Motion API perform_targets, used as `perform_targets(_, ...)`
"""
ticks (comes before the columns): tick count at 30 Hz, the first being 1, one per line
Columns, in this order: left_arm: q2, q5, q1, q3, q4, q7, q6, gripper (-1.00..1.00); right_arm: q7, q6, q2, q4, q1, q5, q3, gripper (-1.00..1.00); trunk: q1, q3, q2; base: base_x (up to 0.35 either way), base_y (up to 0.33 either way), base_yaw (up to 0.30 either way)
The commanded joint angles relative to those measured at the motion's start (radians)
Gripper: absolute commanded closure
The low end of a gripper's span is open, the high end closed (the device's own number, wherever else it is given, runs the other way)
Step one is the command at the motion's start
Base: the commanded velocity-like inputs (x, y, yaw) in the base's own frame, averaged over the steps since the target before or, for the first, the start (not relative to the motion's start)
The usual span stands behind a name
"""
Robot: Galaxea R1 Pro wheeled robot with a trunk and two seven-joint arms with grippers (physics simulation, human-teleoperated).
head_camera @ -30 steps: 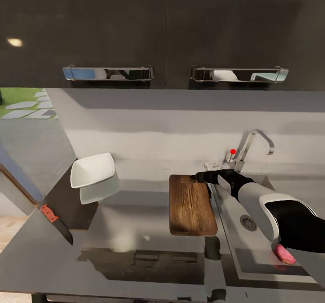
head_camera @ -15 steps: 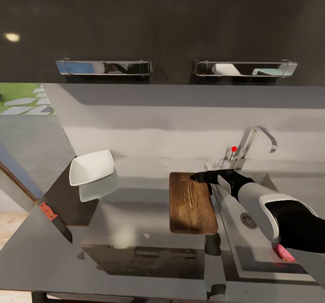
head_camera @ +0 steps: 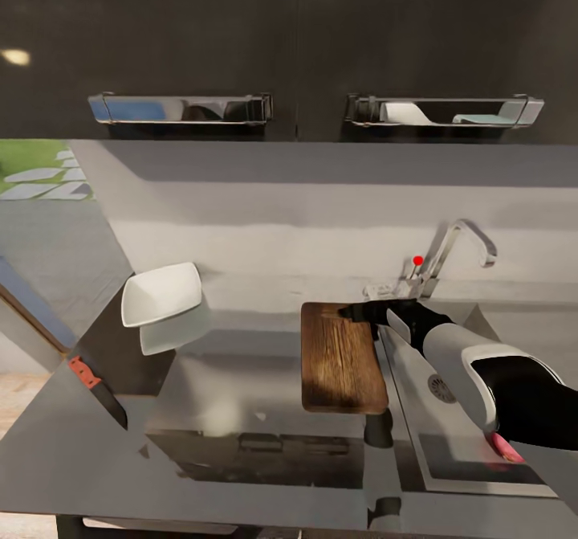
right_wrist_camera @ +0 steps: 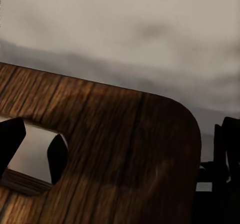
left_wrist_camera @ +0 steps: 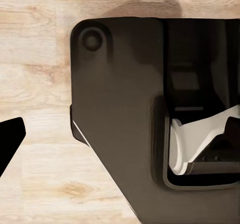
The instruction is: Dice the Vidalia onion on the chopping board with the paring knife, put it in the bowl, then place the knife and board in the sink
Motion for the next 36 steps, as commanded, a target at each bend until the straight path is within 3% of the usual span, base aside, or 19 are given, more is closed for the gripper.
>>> perform_targets(1,0.000,0.005,0.000,-0.002,-0.001,0.000,-0.001,-1.00,0.004,0.009,-0.001,0.018,0.000,-0.007,0.008,-1.00,0.001,-0.003,-0.001,0.000,0.000,0.000)
perform_targets(11,-0.002,0.005,0.000,-0.002,-0.001,0.000,-0.001,-1.00,0.004,0.011,-0.001,0.018,0.000,-0.007,0.008,-1.00,0.001,-0.004,-0.001,0.000,0.000,0.000)
perform_targets(12,-0.002,0.005,0.000,-0.002,-0.001,0.000,-0.001,-1.00,0.004,0.011,-0.001,0.018,0.000,-0.007,0.008,1.00,0.001,-0.004,-0.001,0.000,0.000,0.000)
perform_targets(36,-0.002,0.005,0.000,-0.002,0.021,0.000,-0.001,-1.00,0.004,0.013,-0.001,0.018,0.000,-0.007,0.008,1.00,0.001,0.003,-0.001,0.000,0.000,0.000)
